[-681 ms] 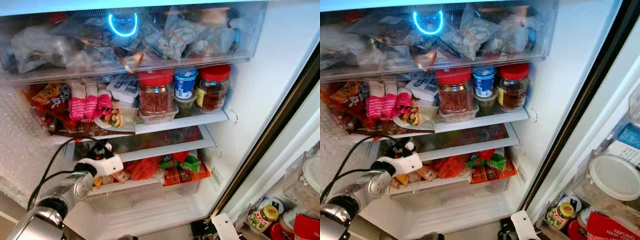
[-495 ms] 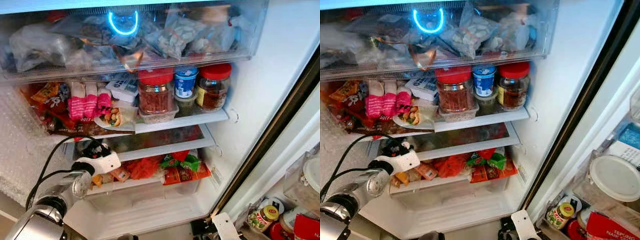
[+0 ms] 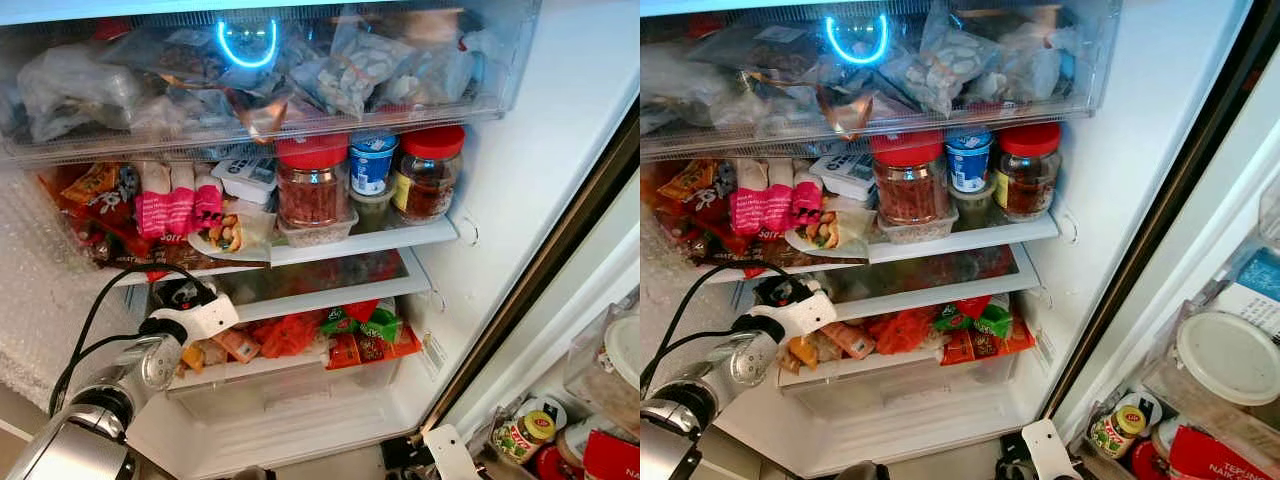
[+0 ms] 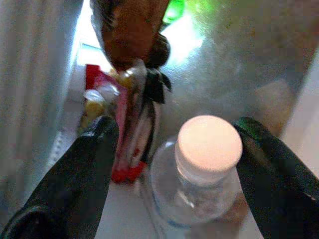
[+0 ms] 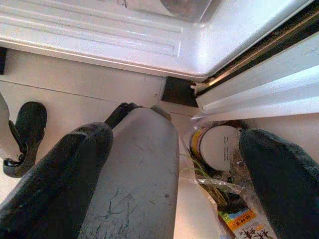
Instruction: Restocking fridge
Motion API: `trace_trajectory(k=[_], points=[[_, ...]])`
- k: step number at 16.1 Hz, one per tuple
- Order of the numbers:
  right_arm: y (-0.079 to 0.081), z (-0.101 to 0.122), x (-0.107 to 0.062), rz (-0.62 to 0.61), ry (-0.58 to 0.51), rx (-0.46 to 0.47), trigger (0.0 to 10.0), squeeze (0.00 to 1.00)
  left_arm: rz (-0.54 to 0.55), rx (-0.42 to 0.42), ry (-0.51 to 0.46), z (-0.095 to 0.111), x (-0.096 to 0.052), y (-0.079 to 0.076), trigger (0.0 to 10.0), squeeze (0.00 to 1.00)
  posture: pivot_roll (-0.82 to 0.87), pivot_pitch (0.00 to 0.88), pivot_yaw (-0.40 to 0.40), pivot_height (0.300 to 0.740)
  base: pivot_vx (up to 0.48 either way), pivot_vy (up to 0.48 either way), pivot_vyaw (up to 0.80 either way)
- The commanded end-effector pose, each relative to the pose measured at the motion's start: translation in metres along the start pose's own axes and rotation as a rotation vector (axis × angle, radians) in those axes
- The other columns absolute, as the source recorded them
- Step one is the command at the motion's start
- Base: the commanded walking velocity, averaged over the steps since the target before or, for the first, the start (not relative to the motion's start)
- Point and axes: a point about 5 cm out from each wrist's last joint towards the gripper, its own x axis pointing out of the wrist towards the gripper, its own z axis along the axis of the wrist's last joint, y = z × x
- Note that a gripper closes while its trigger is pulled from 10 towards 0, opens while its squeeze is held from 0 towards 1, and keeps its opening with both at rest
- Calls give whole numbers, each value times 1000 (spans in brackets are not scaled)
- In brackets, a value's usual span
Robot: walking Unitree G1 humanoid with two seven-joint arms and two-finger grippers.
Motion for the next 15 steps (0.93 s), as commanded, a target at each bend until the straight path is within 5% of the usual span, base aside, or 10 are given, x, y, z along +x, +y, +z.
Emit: trace_trajectory(k=[1,3,6,7,15], points=[[3,-22,-4,7,86,-1,10000,0,2,-52,14,-3,1,6,10000,1000,-17,43,-12,647,0,0,0],[1,-26,-4,5,100,-12,10000,0,8,-216,53,-9,1,14,10000,1000,-18,43,-12,647,0,0,0],[0,-27,-5,5,108,-19,10000,0,-25,-265,41,-8,1,15,10000,1000,-15,38,-13,647,0,0,0],[0,-26,-5,5,108,-21,10000,0,-83,-272,32,-7,1,12,10000,0,-12,37,-13,647,0,0,0],[-1,-26,-5,-5,101,-16,10000,0,-59,-313,39,-8,-1,11,10000,0,-7,37,-10,647,0,0,0]])
